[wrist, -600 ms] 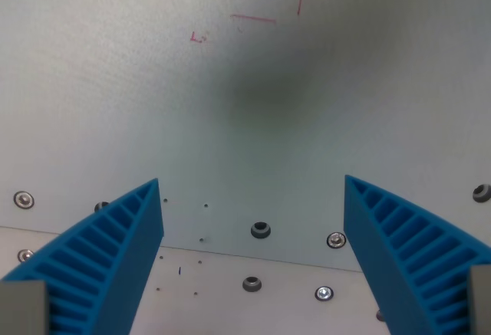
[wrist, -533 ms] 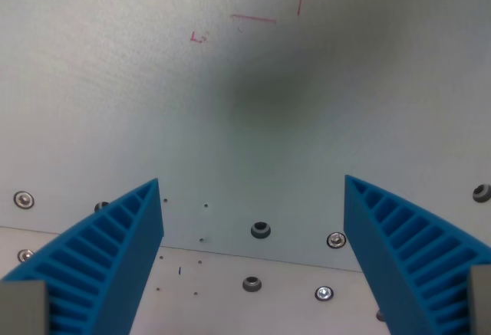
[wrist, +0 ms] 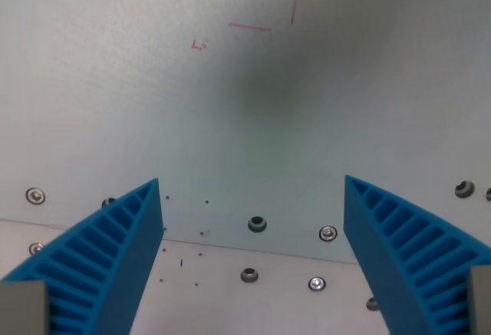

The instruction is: Move in base positive z

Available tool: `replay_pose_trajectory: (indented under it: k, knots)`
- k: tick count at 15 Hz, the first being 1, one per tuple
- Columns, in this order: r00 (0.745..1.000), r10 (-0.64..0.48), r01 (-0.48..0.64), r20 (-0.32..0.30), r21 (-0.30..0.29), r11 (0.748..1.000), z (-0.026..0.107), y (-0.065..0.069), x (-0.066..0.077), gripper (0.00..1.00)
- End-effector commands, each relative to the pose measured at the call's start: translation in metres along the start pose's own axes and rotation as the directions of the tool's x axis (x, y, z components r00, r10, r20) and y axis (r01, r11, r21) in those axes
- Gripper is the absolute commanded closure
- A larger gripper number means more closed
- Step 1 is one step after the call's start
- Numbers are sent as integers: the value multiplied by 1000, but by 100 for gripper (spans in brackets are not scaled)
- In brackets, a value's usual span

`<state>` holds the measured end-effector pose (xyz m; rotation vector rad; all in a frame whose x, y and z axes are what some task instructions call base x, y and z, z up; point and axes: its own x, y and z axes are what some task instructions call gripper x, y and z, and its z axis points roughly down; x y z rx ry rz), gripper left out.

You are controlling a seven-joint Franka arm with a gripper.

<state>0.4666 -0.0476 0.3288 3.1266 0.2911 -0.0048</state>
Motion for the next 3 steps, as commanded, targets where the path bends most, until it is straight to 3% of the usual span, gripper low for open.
replay_pose_trajectory:
  k: [1, 3]
  knots:
    - [1000, -1, 1, 6, 1, 1000, -20, -2, -6, 0]
    - [1000, -1, 1, 6, 1, 1000, -30, -2, -6, 0]
